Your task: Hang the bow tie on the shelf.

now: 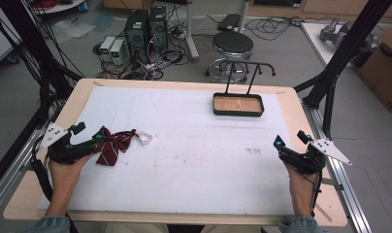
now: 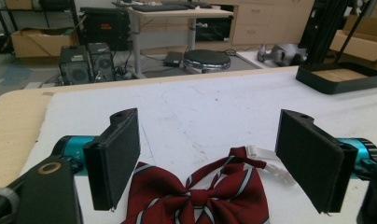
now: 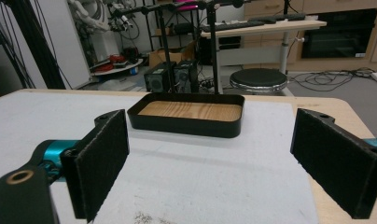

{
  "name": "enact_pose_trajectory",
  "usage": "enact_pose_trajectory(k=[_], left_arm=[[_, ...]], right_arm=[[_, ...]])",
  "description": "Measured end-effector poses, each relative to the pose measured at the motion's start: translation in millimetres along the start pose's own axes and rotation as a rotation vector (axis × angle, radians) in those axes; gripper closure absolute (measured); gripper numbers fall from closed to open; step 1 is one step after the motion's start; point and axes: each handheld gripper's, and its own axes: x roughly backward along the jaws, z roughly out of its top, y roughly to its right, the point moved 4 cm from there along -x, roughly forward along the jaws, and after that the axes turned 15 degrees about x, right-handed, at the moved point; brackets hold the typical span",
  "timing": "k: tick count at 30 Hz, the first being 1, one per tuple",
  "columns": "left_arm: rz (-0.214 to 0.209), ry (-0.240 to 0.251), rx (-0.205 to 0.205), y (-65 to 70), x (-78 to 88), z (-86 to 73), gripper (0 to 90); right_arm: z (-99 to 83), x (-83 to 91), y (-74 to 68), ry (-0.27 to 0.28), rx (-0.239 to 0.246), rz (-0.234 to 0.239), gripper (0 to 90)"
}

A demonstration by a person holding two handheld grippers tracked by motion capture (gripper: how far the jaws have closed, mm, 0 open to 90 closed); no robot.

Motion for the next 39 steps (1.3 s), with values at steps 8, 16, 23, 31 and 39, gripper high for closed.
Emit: enact_pose_trajectory(k=[8,16,23,31,39], left_arm=[[0.001,-0.002,-0.002,0.5,-1.5,-0.9,22.7],[0.006,-0.038,-0.022,0.8,-7.1,-5.6,24.0],[0.032,-0.131,-0.037,-1.0,-26.8,-19.1,24.9],[0.089,-0.256,-0.008,-15.3,-44.1,-33.9,28.6],[0.106,-0.378,-0.026,-17.8,-58.0,-47.1,31.6]], right_arm=[[0.9,0.6,-0.3,0.002,0.007,0.004,10.4],[1.4,0.0,-2.8,-0.004,0.001,0.014,10.5],[1.9,-0.4,-2.7,0.004,-0.008,0.023,10.5],[2.2,0.2,-2.9,0.007,-0.017,0.03,10.5],[3.0,0.8,-3.9,0.015,-0.032,0.04,10.5]])
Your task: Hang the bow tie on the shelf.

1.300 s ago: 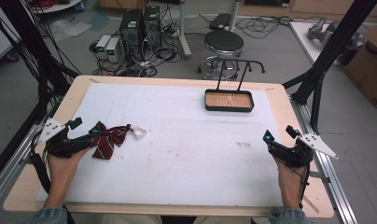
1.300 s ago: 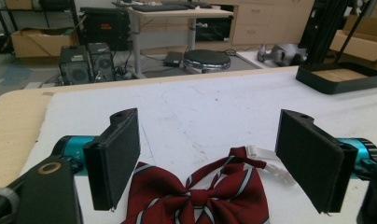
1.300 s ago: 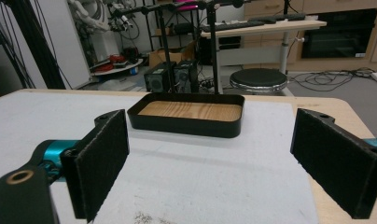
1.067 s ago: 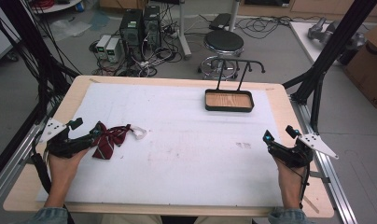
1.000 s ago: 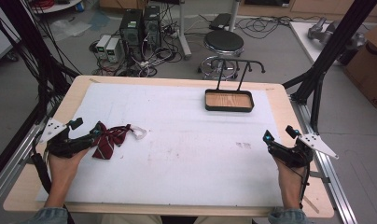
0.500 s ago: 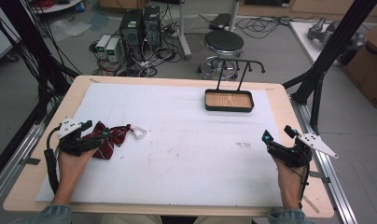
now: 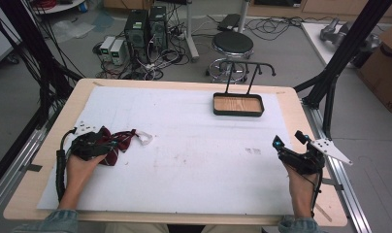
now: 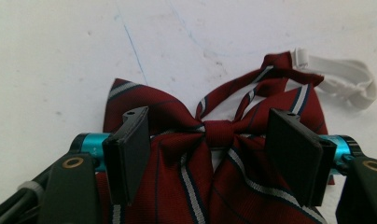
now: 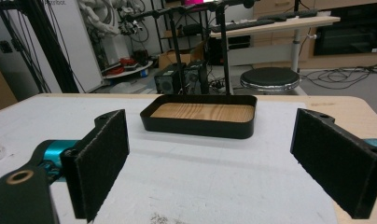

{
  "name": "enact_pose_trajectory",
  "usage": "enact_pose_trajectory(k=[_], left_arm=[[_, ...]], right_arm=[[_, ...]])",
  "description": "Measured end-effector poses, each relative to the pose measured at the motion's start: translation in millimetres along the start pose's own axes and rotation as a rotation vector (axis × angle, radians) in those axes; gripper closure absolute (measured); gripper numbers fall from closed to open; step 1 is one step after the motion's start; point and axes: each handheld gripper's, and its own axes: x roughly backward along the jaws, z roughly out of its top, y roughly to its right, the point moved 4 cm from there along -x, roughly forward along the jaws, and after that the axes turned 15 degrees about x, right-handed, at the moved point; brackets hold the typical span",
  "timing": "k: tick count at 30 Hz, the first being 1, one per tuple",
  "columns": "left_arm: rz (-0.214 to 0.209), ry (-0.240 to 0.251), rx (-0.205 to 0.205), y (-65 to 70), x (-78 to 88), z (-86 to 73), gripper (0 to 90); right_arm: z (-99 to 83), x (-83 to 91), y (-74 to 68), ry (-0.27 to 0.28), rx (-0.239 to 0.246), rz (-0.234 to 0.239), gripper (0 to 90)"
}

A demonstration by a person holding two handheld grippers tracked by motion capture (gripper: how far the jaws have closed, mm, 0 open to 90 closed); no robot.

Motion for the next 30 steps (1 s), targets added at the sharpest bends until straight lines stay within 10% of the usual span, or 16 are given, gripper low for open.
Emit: enact_pose_trajectory(k=[18,30], left_arm=[[-0.011,-0.058,-0.094,6.8,-1.3,-0.8,73.7],[-0.219,0.118,-0.309,65.9,28.1,29.5,73.9]], right_arm=[[2.9,4.0,2.2,0.021,-0.02,0.003,10.5],[1.7,4.8,6.4,0.017,-0.032,-0.005,10.5]])
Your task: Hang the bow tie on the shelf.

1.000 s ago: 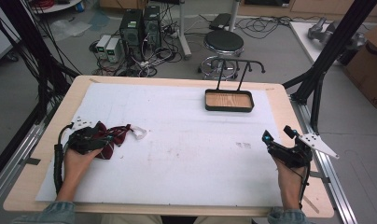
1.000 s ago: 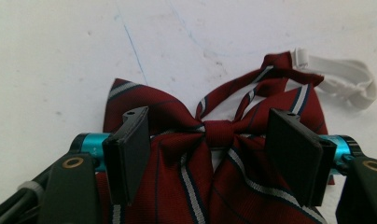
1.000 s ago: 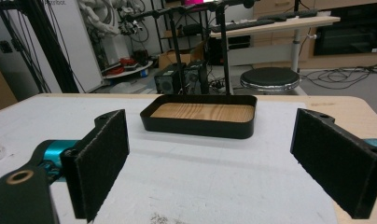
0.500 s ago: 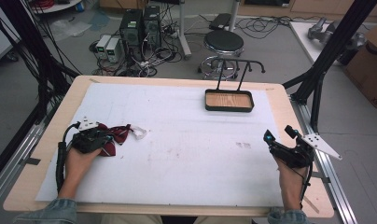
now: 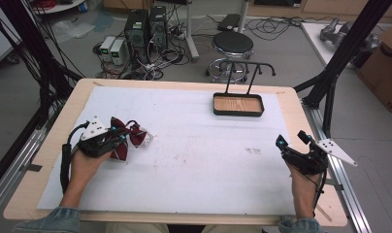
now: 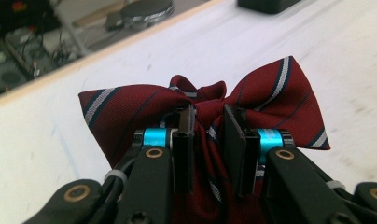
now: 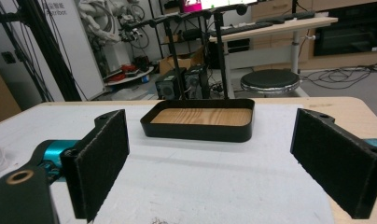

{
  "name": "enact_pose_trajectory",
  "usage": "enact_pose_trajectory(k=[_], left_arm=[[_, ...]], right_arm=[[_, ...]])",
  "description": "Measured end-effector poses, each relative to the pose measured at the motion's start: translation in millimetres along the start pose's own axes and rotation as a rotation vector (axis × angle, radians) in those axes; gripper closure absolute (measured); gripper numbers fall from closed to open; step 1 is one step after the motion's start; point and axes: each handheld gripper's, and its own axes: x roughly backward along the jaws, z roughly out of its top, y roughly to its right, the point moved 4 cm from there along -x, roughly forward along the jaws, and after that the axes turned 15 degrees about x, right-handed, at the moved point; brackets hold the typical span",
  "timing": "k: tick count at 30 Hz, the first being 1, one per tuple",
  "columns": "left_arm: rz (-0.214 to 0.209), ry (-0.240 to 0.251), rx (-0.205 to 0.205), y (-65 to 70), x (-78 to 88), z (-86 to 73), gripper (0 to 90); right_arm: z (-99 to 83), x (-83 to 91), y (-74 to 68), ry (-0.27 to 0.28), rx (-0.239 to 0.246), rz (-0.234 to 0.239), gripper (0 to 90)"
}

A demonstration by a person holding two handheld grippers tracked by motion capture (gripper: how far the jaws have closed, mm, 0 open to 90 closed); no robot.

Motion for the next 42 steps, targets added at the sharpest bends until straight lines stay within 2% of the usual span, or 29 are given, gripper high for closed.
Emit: enact_pose_trajectory(k=[5,6,8,9,10,12,13,14,15,16,17,18,20,22,23,24,25,26,29,31,33,34,36,42], left_arm=[[-0.07,0.046,-0.08,23.7,-0.3,23.7,73.9],[-0.084,0.061,-0.097,29.8,-0.9,32.4,73.9],[-0.113,0.087,-0.11,36.2,-2.3,41.7,73.9],[-0.133,0.091,-0.129,43.9,-6.1,53.3,73.9],[-0.133,0.091,-0.129,43.9,-6.1,53.3,73.9],[-0.166,0.093,-0.161,55.8,-14.5,70.6,73.9],[-0.166,0.093,-0.161,55.8,-14.5,70.6,73.8],[-0.182,0.088,-0.193,64.1,-20.7,82.8,73.9],[-0.19,0.09,-0.204,68.3,-24.1,89.0,73.9],[-0.19,0.09,-0.204,68.3,-24.1,89.0,73.8],[-0.209,0.086,-0.224,76.8,-32.4,101.4,73.9],[-0.209,0.086,-0.224,76.8,-32.4,101.4,73.8],[-0.235,0.085,-0.254,89.2,-46.3,119.7,73.9],[-0.246,0.09,-0.253,92.4,-50.3,124.0,73.9],[-0.26,0.091,-0.267,100.0,-62.3,136.1,73.8],[-0.26,0.091,-0.267,100.0,-62.3,136.1,73.8],[-0.276,0.093,-0.273,106.5,-73.2,144.9,73.8],[-0.276,0.093,-0.273,106.5,-73.2,144.9,73.9],[-0.3,0.087,-0.279,117.3,-94.4,159.0,73.8],[-0.308,0.082,-0.281,119.3,-100.0,161.8,73.9],[-0.307,0.075,-0.28,125.1,-116.1,169.3,73.8],[-0.307,0.075,-0.28,125.1,-116.1,169.3,73.8],[-0.308,0.081,-0.274,129.3,-127.9,175.6,73.8],[-0.304,0.09,-0.258,137.6,-148.6,190.4,73.9]], right_arm=[[0.7,2.7,3.5,0.013,-0.009,-0.005,10.5],[0.7,2.7,3.5,0.013,-0.009,-0.005,10.5],[1.3,3.5,4.6,0.019,-0.017,-0.008,10.5],[1.3,4.4,5.0,0.018,-0.022,-0.006,10.5],[1.1,4.8,5.5,0.016,-0.024,-0.008,10.5],[1.2,4.9,6.1,0.019,-0.024,-0.006,10.5],[1.2,5.2,6.3,0.018,-0.027,-0.007,10.5],[1.2,5.2,6.3,0.018,-0.031,-0.005,10.5],[1.2,5.1,6.7,0.021,-0.031,-0.006,10.5],[1.3,5.1,7.4,0.023,-0.027,-0.009,10.5],[1.3,5.5,7.4,0.025,-0.03,-0.005,10.5],[1.4,5.7,7.3,0.025,-0.033,-0.005,10.5],[1.8,6.2,8.1,0.027,-0.035,-0.008,10.5],[2.1,6.6,8.3,0.028,-0.039,-0.008,10.5],[2.3,7.3,9.5,0.034,-0.039,-0.007,10.5],[2.3,7.3,9.5,0.034,-0.039,-0.007,10.5],[2.8,8.5,10.3,0.036,-0.04,-0.007,10.5],[2.8,8.5,10.3,0.036,-0.04,-0.007,10.5],[3.5,9.8,11.7,0.041,-0.048,-0.01,10.5],[3.4,9.6,12.0,0.041,-0.05,-0.009,10.5],[3.5,9.5,11.6,0.041,-0.049,-0.007,10.5],[3.5,9.5,11.6,0.041,-0.049,-0.007,10.5],[3.6,9.3,11.6,0.043,-0.049,-0.005,10.5],[3.7,10.5,13.7,0.043,-0.054,-0.005,10.5]])
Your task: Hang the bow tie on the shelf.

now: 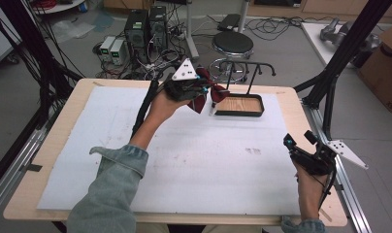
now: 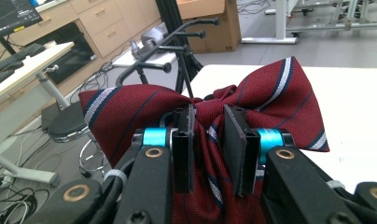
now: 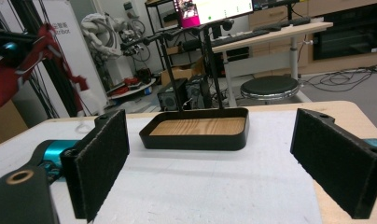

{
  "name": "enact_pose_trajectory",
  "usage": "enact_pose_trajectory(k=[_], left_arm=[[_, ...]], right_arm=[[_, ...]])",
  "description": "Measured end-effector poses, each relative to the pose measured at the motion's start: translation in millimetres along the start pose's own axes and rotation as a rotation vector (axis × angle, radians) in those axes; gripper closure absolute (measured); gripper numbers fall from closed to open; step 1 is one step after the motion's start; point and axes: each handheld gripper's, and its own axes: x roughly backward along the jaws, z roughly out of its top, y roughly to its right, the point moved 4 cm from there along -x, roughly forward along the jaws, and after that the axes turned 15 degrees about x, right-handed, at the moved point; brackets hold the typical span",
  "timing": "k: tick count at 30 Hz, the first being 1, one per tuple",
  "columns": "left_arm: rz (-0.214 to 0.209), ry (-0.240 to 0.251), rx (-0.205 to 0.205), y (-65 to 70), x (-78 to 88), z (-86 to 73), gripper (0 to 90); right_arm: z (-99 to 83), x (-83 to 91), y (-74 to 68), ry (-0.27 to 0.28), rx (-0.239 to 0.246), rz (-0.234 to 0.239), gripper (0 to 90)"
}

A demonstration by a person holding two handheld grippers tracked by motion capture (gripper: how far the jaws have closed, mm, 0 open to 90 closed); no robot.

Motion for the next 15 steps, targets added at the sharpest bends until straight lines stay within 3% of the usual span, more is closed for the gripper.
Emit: enact_pose_trajectory(k=[9,15], left_arm=[[0.078,-0.004,0.039,-8.9,-31.0,20.1,73.8],[0.125,-0.009,0.057,-12.4,-44.3,20.5,73.9]], right_arm=[[0.3,0.2,0.6,0.006,-0.003,0.003,10.5],[1.8,1.8,2.0,0.013,-0.007,0.001,10.5]])
